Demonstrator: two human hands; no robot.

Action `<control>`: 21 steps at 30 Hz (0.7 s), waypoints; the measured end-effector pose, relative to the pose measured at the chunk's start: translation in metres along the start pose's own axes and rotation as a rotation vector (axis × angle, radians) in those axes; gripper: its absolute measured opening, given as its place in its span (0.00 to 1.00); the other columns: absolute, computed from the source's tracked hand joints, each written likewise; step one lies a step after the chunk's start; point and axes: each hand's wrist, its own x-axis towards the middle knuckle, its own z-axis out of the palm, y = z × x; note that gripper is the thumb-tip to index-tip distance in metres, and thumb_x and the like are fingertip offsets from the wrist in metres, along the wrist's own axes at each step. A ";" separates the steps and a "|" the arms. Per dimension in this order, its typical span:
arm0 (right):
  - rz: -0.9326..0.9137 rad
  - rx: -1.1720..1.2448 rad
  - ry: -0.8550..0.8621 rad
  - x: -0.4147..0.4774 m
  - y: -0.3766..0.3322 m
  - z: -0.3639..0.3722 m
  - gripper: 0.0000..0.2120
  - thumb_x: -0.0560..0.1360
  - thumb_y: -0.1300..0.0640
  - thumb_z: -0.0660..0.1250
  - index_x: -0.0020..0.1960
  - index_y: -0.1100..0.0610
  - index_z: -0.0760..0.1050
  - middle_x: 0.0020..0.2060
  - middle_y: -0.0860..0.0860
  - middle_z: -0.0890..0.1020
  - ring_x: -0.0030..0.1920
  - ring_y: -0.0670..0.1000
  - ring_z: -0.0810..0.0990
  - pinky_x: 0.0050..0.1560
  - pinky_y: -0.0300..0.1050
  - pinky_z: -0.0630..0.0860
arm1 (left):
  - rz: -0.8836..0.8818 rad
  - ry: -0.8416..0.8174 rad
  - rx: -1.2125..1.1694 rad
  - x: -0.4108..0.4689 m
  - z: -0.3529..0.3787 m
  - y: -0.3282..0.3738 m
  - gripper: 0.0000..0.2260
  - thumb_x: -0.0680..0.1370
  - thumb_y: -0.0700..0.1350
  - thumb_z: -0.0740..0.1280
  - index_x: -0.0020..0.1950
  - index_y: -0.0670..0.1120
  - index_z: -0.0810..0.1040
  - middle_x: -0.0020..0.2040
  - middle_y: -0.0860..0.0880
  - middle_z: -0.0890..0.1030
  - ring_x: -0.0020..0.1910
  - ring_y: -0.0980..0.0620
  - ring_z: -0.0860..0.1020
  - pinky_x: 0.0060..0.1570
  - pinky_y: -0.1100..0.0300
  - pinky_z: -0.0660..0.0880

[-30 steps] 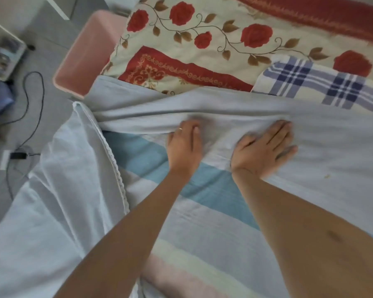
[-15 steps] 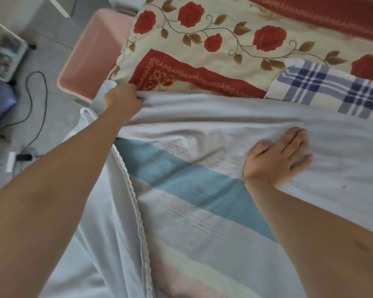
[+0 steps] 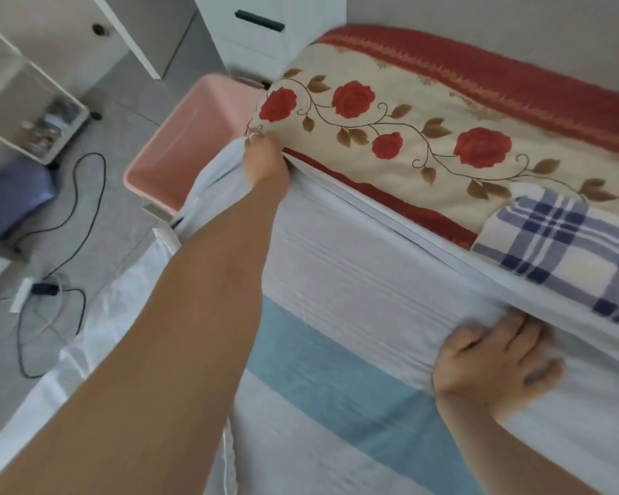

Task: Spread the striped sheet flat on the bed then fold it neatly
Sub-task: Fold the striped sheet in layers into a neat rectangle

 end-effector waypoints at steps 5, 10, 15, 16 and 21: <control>-0.008 -0.046 -0.012 -0.001 -0.001 -0.002 0.31 0.73 0.51 0.45 0.73 0.64 0.58 0.73 0.61 0.61 0.74 0.59 0.56 0.73 0.63 0.47 | 0.181 -0.019 0.197 0.006 -0.015 -0.015 0.22 0.75 0.35 0.58 0.69 0.44 0.62 0.69 0.42 0.62 0.59 0.41 0.73 0.53 0.51 0.73; -0.006 -0.033 -0.020 0.000 -0.003 -0.006 0.31 0.73 0.52 0.45 0.72 0.65 0.59 0.72 0.62 0.62 0.74 0.59 0.56 0.73 0.63 0.45 | 0.109 -0.215 0.469 0.034 -0.049 -0.069 0.19 0.79 0.36 0.56 0.71 0.39 0.65 0.66 0.36 0.71 0.65 0.36 0.70 0.63 0.48 0.69; 0.004 -0.034 -0.058 0.002 0.000 -0.007 0.30 0.73 0.53 0.48 0.73 0.65 0.57 0.73 0.62 0.60 0.74 0.60 0.54 0.74 0.64 0.44 | 0.167 -0.251 0.574 0.021 -0.078 -0.057 0.15 0.82 0.43 0.55 0.67 0.39 0.69 0.64 0.39 0.74 0.63 0.38 0.72 0.61 0.50 0.68; 0.014 -0.045 -0.078 -0.002 -0.003 -0.008 0.30 0.73 0.53 0.48 0.73 0.65 0.57 0.72 0.63 0.59 0.74 0.61 0.54 0.74 0.64 0.44 | 0.191 -0.245 0.591 0.019 -0.084 -0.053 0.16 0.83 0.45 0.54 0.66 0.39 0.70 0.62 0.40 0.74 0.63 0.39 0.72 0.60 0.52 0.67; 0.039 -0.066 -0.119 0.001 -0.007 -0.011 0.31 0.73 0.53 0.47 0.74 0.64 0.56 0.73 0.61 0.59 0.75 0.59 0.53 0.74 0.63 0.43 | 0.096 -0.208 0.242 0.043 -0.091 -0.051 0.10 0.82 0.46 0.54 0.54 0.44 0.72 0.45 0.44 0.78 0.41 0.46 0.78 0.36 0.59 0.76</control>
